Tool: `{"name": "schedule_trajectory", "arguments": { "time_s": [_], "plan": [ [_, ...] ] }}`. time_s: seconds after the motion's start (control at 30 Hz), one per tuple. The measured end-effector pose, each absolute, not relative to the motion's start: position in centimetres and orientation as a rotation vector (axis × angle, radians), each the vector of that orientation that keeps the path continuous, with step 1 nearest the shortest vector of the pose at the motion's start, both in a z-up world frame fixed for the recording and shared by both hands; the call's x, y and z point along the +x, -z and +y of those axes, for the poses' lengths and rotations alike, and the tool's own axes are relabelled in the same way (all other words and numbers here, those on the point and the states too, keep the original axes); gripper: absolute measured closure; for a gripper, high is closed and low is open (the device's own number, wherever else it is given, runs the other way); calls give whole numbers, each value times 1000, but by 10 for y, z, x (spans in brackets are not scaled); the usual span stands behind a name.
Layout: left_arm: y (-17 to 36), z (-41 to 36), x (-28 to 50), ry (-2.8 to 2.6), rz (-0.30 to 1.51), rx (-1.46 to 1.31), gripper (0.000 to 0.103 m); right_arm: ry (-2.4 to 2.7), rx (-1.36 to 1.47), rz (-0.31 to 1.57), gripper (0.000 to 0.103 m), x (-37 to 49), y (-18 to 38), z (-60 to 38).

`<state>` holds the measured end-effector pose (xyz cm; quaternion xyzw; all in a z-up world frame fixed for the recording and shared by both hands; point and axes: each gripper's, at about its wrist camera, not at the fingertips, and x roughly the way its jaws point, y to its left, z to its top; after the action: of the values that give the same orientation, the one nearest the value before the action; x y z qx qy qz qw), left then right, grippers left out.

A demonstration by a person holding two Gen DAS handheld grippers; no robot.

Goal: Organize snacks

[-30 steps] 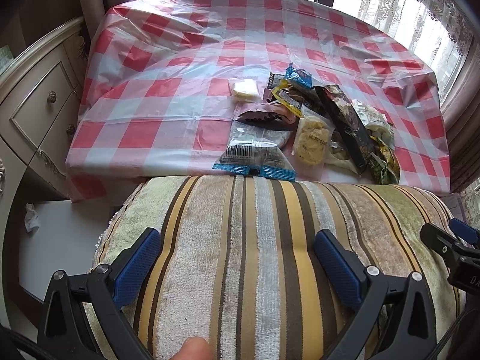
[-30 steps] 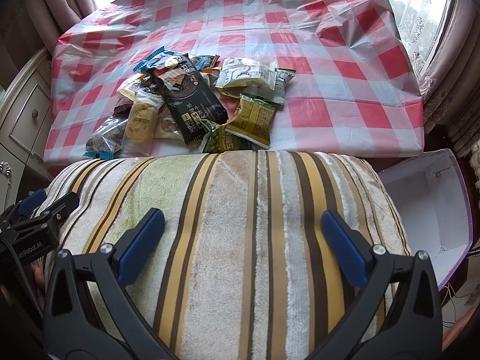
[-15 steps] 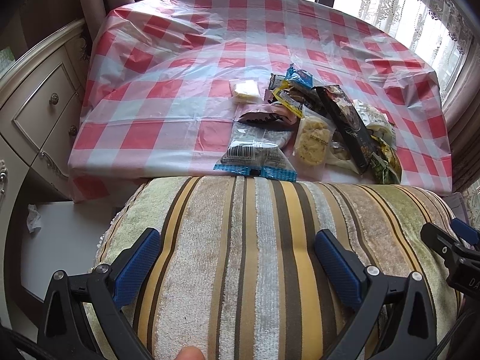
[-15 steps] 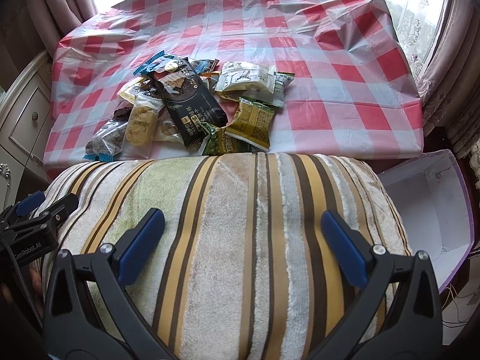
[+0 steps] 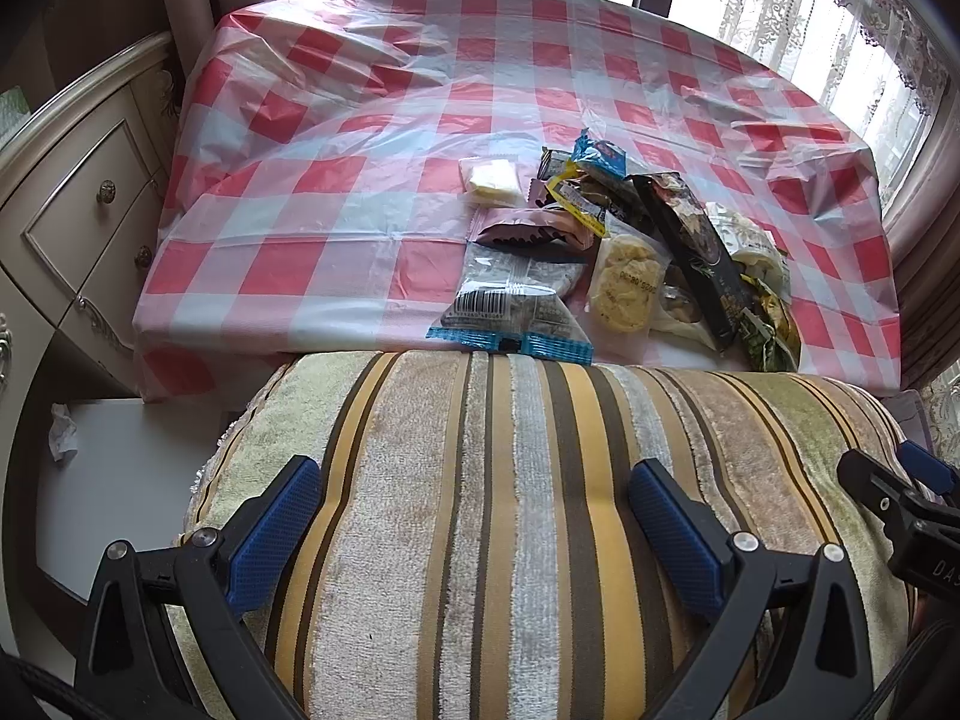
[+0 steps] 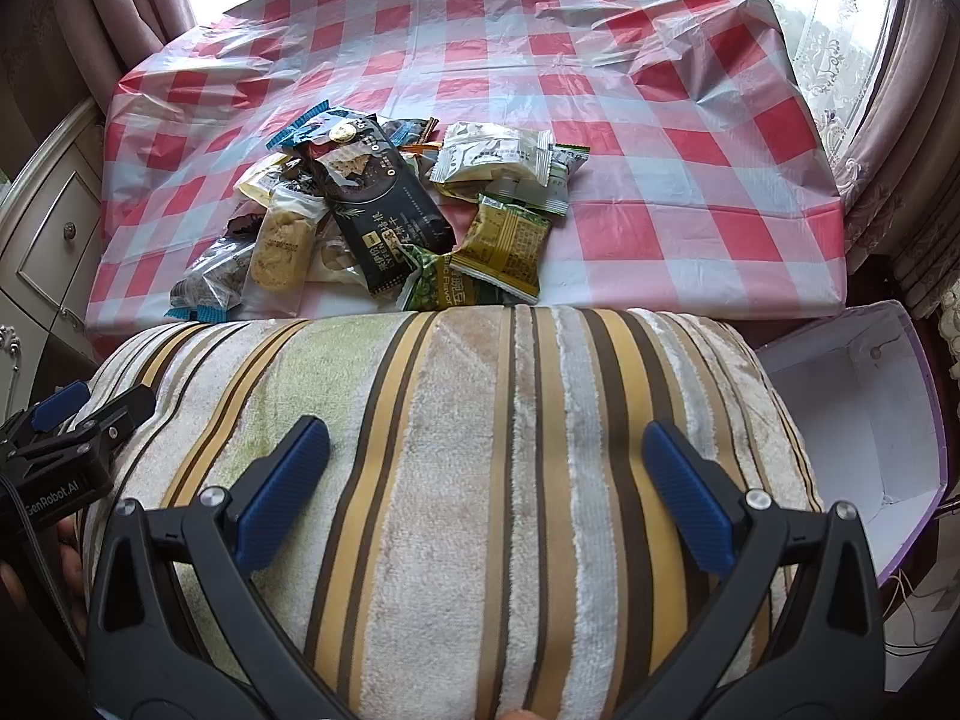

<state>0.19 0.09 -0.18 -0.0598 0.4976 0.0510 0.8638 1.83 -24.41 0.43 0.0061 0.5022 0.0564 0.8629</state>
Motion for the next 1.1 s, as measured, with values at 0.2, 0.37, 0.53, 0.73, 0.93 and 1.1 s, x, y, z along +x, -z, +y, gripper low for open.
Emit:
{"name": "schedule_trajectory", "arguments": {
  "time_s": [0.2,0.37,0.53,0.73,0.93,1.1],
  "plan": [
    [2,1,2,-107,1043,-125,0,-118,12,1053,0,18,-4,-244],
    [2,1,2,-106,1043,-125,0,-119,10,1053,0,19,-4,-244],
    [2,1,2,-106,1043,-125,0,-118,9,1053,0,19,-4,-244],
    [2,1,2,-106,1043,-125,0,-118,9,1053,0,19,-4,-244],
    [2,1,2,-106,1043,-126,0,-120,6,1055,0,19,-4,-243],
    [2,-1,1,-105,1043,-128,0,-128,6,1059,0,22,-2,-243]
  ]
}}
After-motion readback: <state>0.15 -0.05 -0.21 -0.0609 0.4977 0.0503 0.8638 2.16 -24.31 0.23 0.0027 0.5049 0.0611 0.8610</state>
